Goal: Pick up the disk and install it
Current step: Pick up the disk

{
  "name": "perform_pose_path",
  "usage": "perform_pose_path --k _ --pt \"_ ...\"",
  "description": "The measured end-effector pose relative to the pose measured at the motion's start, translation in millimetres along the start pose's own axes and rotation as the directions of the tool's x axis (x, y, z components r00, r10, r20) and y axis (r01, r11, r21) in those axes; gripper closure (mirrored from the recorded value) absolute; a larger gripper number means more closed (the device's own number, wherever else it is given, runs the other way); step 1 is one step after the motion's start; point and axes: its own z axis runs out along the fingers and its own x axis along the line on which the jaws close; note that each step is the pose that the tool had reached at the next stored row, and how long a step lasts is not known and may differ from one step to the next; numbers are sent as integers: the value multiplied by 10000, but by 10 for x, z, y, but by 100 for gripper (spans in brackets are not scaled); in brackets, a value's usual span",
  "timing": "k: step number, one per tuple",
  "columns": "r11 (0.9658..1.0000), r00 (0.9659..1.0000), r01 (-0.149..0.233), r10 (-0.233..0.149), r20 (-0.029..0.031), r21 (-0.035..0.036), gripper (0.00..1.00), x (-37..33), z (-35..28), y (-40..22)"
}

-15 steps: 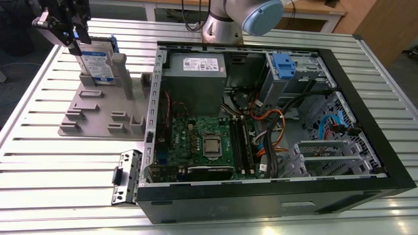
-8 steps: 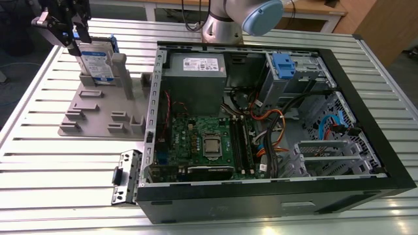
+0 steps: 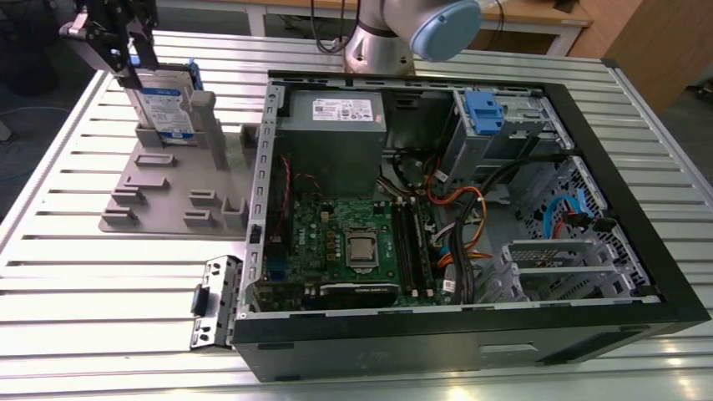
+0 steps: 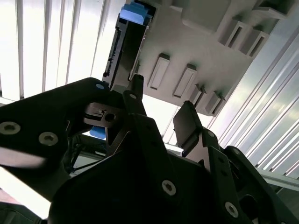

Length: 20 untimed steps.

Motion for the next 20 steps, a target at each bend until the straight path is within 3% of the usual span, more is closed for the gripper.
perform_pose_path --k 20 --pt "10000 10000 2 -2 0 -1 47 -195 9 59"
